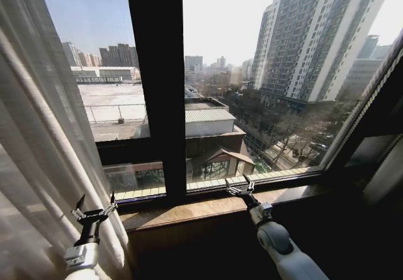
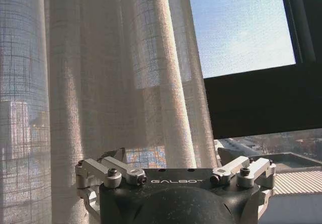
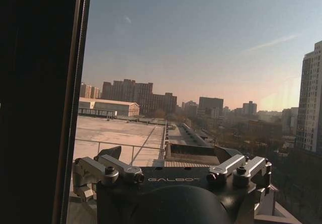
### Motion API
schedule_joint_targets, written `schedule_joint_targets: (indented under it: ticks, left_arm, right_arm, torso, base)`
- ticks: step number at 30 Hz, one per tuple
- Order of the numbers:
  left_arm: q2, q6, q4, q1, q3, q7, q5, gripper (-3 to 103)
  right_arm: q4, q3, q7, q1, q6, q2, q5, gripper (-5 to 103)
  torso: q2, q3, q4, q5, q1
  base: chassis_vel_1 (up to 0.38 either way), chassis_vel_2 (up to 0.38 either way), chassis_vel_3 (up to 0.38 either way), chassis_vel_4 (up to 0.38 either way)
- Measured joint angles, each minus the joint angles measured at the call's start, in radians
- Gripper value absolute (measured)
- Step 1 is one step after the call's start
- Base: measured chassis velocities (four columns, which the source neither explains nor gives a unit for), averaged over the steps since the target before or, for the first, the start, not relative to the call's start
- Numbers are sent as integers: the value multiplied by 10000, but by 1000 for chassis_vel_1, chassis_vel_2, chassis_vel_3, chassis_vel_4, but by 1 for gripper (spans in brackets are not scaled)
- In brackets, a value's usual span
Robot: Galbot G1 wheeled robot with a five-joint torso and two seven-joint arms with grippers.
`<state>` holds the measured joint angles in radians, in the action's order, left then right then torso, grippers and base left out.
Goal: Open the curtains by pulling them apart, changing their state from closed to fully open.
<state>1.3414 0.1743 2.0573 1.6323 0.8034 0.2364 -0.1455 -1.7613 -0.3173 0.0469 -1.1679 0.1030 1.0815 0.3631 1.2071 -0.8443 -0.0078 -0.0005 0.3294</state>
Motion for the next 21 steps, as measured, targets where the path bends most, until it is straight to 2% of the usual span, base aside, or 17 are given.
schedule_joint_targets:
  ticks: [6, 13, 17, 20, 21]
  left_arm:
    - [-256, 16, -297, -202, 65, -11, -67, 100]
    - [-813, 55, -1147, -1161, -41, -172, -359, 100]
    - [-1274, 47, -1845, -1873, -261, -519, -1040, 100]
    - [-1682, 150, -2362, -2372, -563, -1173, -1808, 102]
    - [-1764, 195, -2446, -2450, -639, -1409, -1966, 100]
  right_arm:
    - [1, -1, 0, 0, 0, -1, 0, 100]
    - [1, -2, 0, 0, 0, -2, 0, 100]
    - [1, -2, 0, 0, 0, -1, 0, 100]
    - [1, -2, 0, 0, 0, -1, 0, 100]
    - [1, -2, 0, 0, 0, -1, 0, 100]
  torso:
    - [0, 0, -4, 6, 0]
    - [-1, 0, -3, 0, 0]
    - [-1, 0, -3, 0, 0]
    - [-1, -1, -5, 2, 1]
    - [-2, -1, -5, 3, 1]
  base:
    - [0, 0, 0, 0]
    - [0, 0, 0, 0]
    - [0, 0, 0, 0]
    - [0, 0, 0, 0]
    - [0, 0, 0, 0]
